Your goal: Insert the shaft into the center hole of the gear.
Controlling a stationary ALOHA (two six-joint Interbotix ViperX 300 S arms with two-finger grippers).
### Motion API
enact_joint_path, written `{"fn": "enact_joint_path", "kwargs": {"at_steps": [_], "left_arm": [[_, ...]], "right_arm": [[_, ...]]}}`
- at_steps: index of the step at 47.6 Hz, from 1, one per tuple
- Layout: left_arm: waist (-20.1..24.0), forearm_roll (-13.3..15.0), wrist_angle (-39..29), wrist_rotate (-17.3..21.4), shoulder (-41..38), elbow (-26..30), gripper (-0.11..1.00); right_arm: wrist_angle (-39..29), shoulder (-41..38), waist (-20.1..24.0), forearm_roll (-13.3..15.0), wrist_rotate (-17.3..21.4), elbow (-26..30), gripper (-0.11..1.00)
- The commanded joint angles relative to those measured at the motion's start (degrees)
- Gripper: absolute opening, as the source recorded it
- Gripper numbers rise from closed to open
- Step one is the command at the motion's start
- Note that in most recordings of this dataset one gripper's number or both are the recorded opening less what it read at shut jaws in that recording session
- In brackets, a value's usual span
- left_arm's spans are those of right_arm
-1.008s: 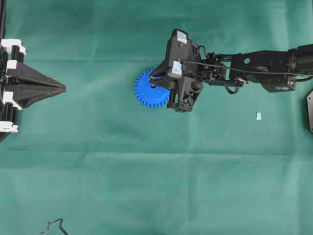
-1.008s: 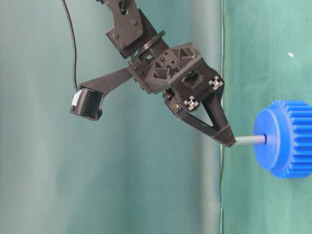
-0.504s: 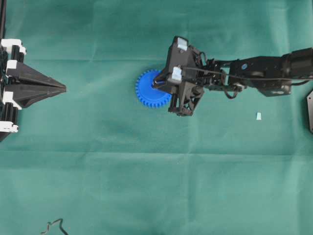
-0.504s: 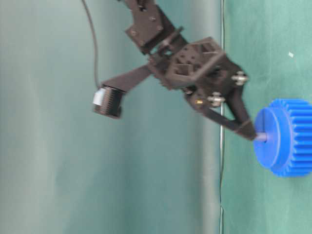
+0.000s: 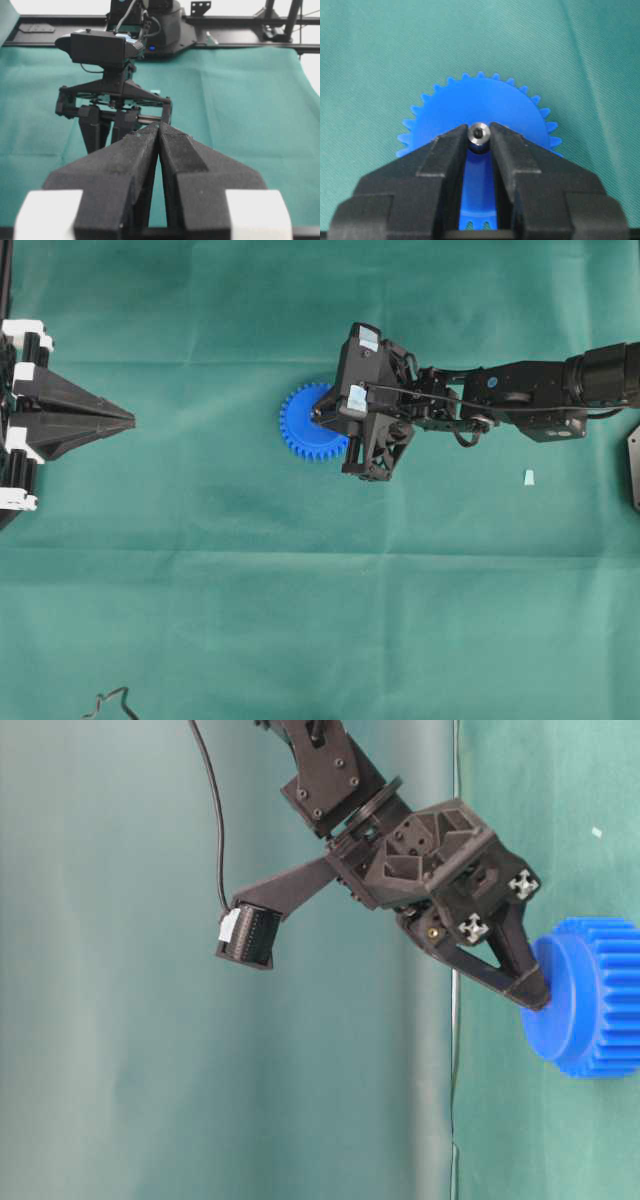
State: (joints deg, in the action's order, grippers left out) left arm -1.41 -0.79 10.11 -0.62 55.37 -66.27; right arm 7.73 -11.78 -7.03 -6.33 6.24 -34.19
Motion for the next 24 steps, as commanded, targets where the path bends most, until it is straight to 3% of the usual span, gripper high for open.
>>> {"fn": "enact_joint_path", "kwargs": {"at_steps": [1, 14, 24], "left_arm": [[0.0, 0.0, 0.4, -0.1, -0.4, 1.7, 0.02], [-0.1, -0.1, 0.4, -0.1, -0.4, 1.7, 0.02], [0.0, -0.1, 0.4, -0.1, -0.4, 1.7, 0.02]], "right_arm": [[-0.7, 0.7, 0.2, -0.1, -0.1, 0.8, 0.17], [-1.6, 0.7, 0.1, -0.1, 0.0, 1.2, 0.21], [-1.8, 1.3, 0.2, 0.0, -0.2, 2.3, 0.79]]}}
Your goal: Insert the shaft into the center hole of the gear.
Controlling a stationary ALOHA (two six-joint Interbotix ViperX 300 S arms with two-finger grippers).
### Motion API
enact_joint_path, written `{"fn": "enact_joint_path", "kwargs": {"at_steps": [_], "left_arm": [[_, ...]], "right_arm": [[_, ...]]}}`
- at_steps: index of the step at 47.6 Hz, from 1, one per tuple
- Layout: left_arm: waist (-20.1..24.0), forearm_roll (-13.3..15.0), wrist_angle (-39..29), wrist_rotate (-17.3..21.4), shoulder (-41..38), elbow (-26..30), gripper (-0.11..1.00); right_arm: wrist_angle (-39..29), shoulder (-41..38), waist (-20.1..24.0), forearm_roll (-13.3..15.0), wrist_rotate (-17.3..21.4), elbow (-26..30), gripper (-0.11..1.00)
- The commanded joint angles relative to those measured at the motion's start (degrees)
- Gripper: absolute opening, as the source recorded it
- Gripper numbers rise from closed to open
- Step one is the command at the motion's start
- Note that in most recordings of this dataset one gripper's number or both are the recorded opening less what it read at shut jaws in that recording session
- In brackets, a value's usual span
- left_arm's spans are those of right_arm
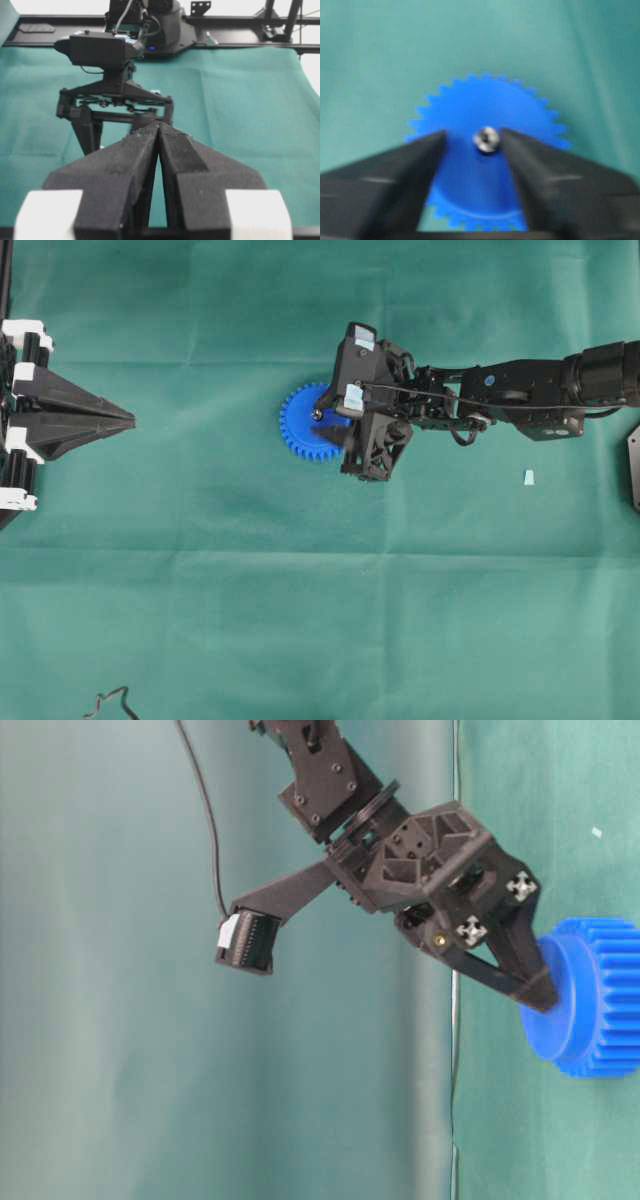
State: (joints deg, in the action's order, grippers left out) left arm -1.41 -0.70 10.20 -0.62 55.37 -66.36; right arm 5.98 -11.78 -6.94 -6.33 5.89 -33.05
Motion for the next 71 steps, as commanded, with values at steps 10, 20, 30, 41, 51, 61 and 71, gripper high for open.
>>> {"fn": "enact_joint_path", "kwargs": {"at_steps": [10, 20, 30, 41, 51, 61, 71], "left_arm": [[0.0, -0.2, 0.3, -0.1, -0.4, 1.8, 0.02], [0.0, -0.2, 0.3, -0.1, -0.4, 1.8, 0.02], [0.0, -0.2, 0.3, -0.1, -0.4, 1.7, 0.02], [0.0, -0.2, 0.3, -0.2, -0.3, 1.8, 0.02], [-0.1, -0.2, 0.0, -0.1, -0.2, 1.7, 0.02], [-0.1, -0.2, 0.0, -0.1, -0.2, 1.8, 0.02], [0.0, -0.2, 0.0, -0.2, -0.2, 1.8, 0.02]], "right_arm": [[-3.3, 7.2, 0.1, 0.4, -0.1, 1.3, 0.93], [-8.6, 17.1, 0.0, 2.3, -0.2, 1.4, 0.94], [-9.7, 21.9, 0.1, 3.1, -0.2, 0.2, 0.94], [-9.8, 23.2, 0.1, 3.2, -0.1, -1.1, 0.94], [-9.3, 29.9, 0.1, 3.2, -0.1, -6.2, 0.94], [-9.1, 39.3, 0.1, 3.2, -0.1, -12.7, 0.93], [-9.8, 49.3, 0.1, 3.2, -0.2, -18.2, 0.93]]}}
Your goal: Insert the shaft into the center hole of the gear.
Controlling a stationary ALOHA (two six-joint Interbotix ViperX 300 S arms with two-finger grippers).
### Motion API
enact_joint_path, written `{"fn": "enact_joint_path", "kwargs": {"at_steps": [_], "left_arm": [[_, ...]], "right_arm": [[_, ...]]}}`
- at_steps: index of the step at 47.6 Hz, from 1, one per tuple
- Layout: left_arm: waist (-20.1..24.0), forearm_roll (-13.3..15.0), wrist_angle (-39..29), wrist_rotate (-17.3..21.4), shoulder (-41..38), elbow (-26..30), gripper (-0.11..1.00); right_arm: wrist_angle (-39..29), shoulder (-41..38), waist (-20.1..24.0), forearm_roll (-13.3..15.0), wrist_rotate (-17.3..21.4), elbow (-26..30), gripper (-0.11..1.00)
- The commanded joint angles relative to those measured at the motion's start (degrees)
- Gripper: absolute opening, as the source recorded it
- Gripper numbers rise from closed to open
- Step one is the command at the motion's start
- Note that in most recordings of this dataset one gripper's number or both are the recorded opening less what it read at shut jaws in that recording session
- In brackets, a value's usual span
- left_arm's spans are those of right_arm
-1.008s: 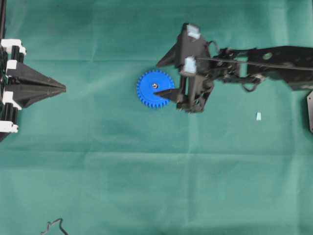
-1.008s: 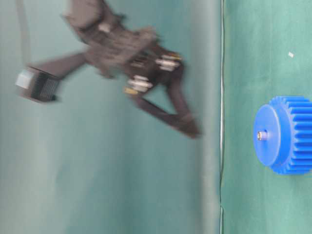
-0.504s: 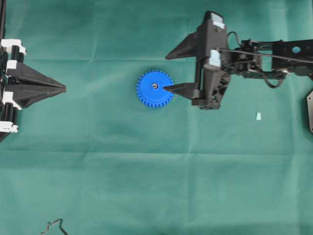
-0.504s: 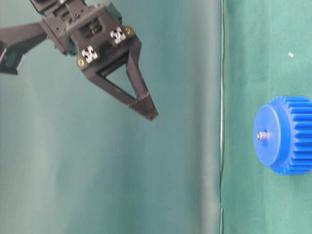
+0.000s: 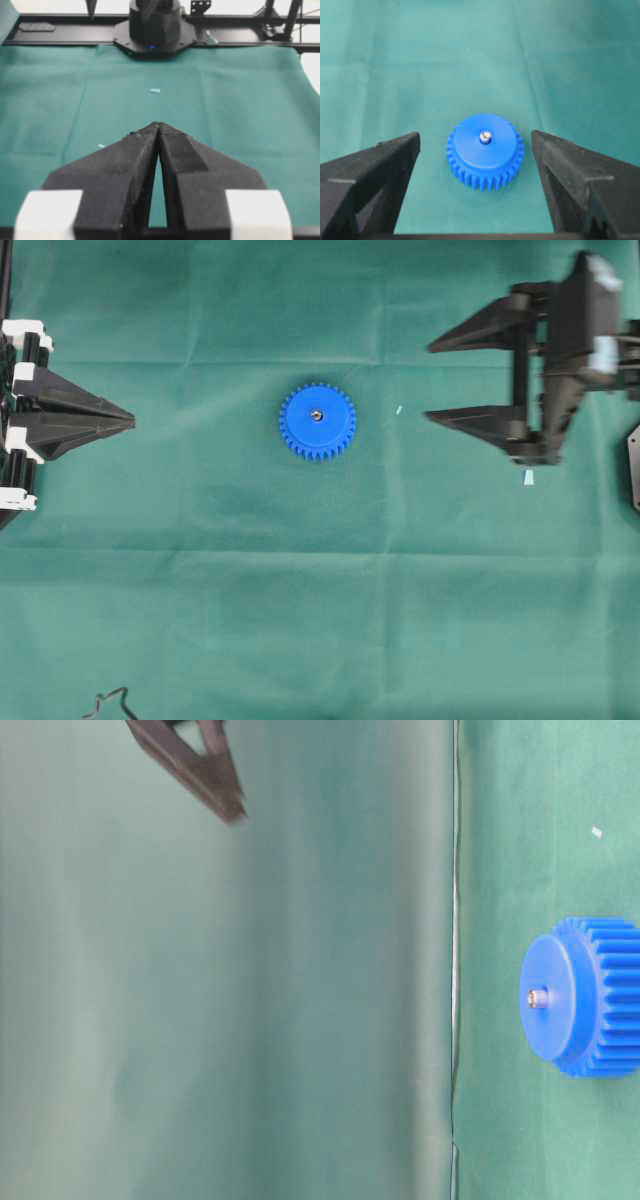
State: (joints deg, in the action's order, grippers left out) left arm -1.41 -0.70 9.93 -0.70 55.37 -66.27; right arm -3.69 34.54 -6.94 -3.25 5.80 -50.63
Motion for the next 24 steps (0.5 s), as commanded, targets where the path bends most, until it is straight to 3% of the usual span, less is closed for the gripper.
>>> {"fn": "enact_joint_path", "kwargs": {"at_steps": [1, 12, 24], "left_arm": [[0.0, -0.2, 0.3, -0.1, -0.2, 1.7, 0.02], [0.0, -0.2, 0.4, -0.1, -0.2, 1.7, 0.02], [-0.1, -0.2, 0.3, -0.1, -0.2, 1.7, 0.02]], "right_arm": [[-0.2, 3.9, 0.1, 0.1, -0.1, -1.1, 0.93], [-0.9, 11.5, 0.0, 0.1, -0.1, -6.4, 0.93], [-1.0, 13.9, -0.5, 0.1, 0.0, -9.8, 0.93]]}}
